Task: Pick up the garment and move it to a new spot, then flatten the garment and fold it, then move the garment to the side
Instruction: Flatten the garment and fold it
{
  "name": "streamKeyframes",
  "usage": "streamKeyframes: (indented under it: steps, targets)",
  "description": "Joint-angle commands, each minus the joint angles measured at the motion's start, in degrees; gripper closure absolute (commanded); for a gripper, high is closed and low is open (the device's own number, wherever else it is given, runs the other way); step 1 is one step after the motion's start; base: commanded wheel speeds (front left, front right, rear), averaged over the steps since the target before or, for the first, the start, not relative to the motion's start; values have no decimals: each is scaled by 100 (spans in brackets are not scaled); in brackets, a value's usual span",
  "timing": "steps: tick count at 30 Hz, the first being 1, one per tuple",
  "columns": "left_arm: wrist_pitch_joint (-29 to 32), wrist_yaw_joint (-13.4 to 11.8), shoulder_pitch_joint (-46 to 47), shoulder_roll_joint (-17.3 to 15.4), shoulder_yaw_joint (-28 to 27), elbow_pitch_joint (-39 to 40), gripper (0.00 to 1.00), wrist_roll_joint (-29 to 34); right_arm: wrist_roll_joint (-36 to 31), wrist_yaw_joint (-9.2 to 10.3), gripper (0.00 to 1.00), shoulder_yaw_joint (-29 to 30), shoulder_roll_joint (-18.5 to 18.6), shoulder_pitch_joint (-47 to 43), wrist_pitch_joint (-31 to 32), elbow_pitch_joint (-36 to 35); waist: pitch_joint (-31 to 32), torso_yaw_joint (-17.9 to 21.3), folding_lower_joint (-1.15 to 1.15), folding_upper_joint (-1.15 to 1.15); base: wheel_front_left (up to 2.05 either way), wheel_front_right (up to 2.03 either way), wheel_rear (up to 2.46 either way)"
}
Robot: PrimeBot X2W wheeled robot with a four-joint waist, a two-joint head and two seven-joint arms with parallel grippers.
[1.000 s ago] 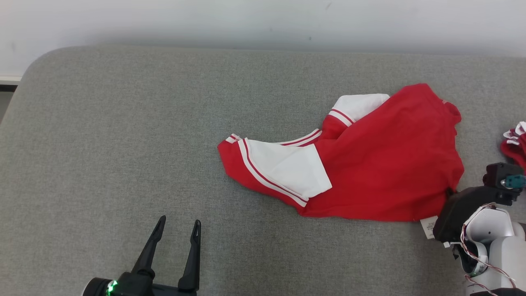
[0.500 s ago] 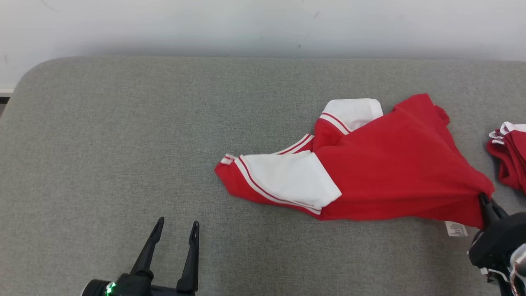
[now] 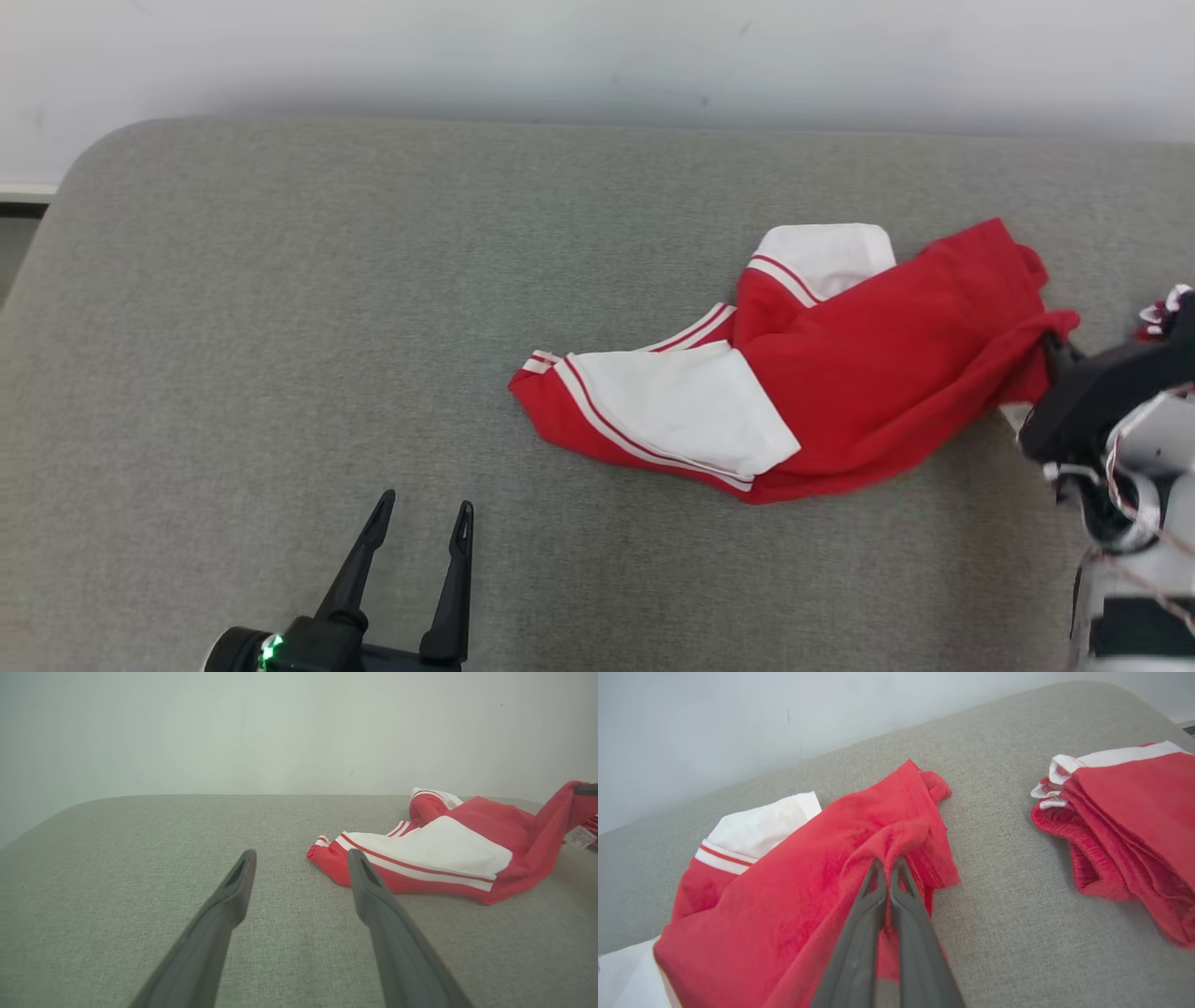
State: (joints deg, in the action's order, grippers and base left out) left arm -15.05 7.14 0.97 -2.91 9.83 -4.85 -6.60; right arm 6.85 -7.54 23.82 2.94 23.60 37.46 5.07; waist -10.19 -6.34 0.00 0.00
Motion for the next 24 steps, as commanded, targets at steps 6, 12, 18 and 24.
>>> streamKeyframes:
  steps: [6, 12, 18, 24]
  targets:
    - [-18, -19, 40, 5, 58, -9, 0, -68, -761, 10, 0, 504, -8, 1032, -864, 1345, -90, -320, 0, 0, 0, 0, 0]
    - [-17, -54, -46, 5, 47, 23, 0, -99, -1080, 10, 0, 396, -10, 1250, -1656, 1681, -89, -351, 0, 0, 0, 0, 0]
    - [-17, -59, -67, 5, 1, 45, 0, -58, -892, 10, 0, 220, -12, 998, -2164, 1318, -81, -178, 0, 0, 0, 0, 0]
    - [-17, -56, -20, 5, -21, 54, 0, -33, -1010, 10, 0, 303, -12, 483, -1846, 775, -101, -22, 0, 0, 0, 0, 0]
